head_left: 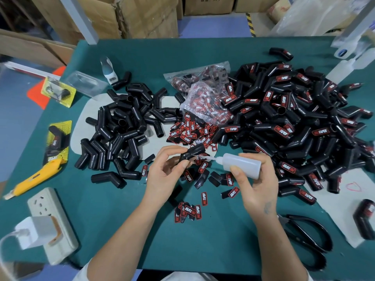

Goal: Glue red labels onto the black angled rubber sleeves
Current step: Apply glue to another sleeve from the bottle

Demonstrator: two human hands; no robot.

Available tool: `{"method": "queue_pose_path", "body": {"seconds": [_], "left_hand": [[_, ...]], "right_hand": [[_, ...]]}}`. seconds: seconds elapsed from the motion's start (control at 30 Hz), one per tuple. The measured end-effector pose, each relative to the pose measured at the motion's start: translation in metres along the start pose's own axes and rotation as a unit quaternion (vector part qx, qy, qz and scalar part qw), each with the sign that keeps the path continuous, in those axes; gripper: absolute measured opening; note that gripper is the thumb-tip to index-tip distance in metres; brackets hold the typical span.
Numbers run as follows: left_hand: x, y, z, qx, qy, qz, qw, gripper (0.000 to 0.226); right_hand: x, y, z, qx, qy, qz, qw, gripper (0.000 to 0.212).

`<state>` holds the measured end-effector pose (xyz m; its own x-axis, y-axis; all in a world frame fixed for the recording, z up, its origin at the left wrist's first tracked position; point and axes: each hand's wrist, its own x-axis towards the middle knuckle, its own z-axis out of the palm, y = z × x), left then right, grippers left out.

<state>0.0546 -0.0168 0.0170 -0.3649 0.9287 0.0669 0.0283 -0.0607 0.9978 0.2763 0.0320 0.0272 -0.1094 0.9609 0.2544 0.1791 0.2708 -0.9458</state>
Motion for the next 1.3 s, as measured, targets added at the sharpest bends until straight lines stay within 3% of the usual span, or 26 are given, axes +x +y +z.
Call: {"method": "queue_pose_path", "body": {"seconds": [0.7, 1.3], "left_hand": [[0.0013, -0.0046, -0.0012, 0.0, 0.002, -0.044, 0.999, 0.023], [0.0003, -0.0058, -0.0009, -0.007, 0.005, -0.03, 1.0, 0.025]], "right_hand": [[0.0002, -0.0023, 0.0001, -0.004, 0.002, 0.001, 1.0, 0.028], [0.001, -0.0044, -0.0003, -0.004, 0.003, -0.001, 1.0, 0.028]]}}
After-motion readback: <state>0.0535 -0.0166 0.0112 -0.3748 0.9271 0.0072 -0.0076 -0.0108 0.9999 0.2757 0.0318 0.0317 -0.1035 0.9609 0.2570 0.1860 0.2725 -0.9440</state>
